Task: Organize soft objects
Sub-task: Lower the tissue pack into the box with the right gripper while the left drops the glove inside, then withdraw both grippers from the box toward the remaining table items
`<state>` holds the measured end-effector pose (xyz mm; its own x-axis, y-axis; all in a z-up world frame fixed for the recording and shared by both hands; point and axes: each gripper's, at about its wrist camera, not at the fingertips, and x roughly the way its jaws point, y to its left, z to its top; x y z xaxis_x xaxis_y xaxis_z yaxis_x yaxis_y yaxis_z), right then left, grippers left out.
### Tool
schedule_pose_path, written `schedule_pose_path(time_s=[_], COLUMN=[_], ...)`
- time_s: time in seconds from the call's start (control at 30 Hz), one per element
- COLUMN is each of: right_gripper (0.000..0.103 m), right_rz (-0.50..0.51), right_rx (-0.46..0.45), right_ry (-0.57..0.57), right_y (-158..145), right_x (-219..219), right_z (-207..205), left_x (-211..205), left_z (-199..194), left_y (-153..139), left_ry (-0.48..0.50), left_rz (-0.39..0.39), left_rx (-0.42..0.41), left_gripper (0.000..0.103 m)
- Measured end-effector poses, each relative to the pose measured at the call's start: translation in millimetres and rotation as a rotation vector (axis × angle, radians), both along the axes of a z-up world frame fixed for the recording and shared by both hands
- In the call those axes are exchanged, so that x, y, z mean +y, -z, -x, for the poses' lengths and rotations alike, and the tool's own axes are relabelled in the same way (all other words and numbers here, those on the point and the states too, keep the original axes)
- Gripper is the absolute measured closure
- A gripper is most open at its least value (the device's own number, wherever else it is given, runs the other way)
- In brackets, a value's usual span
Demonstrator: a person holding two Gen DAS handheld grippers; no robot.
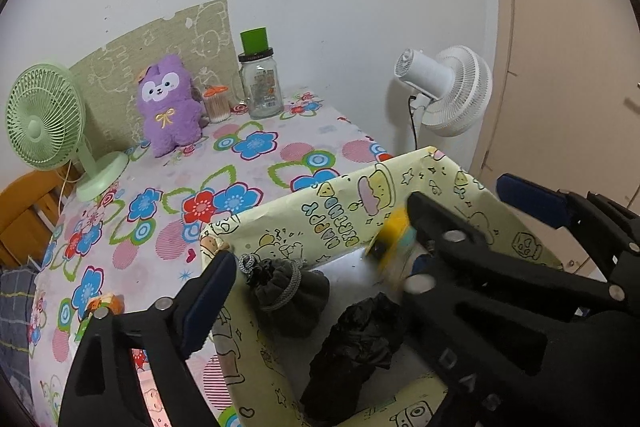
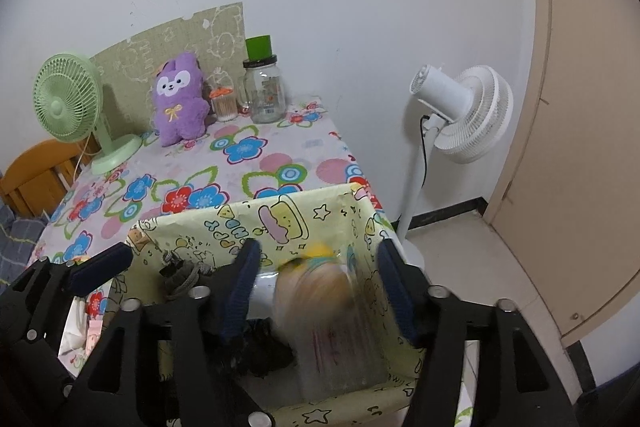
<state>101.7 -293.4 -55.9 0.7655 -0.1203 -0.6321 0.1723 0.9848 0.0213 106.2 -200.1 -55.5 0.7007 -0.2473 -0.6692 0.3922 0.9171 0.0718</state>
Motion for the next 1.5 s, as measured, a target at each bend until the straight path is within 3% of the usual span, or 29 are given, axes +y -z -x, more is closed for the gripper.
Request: schedule_pose_path(time_s=[0.07, 0.43, 1.5], right_gripper=[0.022, 0.008, 0.004], right_rz=[0.017, 0.047, 0.106], right_rx=[-0.018, -0.077, -0.146], right_ry=[0.013, 0.017, -0.055], right_y=[-3, -21, -47], right_x=[2, 20, 112], right_z=[2, 17, 57], left_x=[1, 22, 110], left_z=[2, 16, 56], left_y=[-2, -19, -39], left_ry=[0.002, -0.018, -0.085], left_rz=[0.0, 0.023, 0.059], left_rx=[-0.007, -0.053, -0.122], left_gripper=[0.009, 0.006, 0.0])
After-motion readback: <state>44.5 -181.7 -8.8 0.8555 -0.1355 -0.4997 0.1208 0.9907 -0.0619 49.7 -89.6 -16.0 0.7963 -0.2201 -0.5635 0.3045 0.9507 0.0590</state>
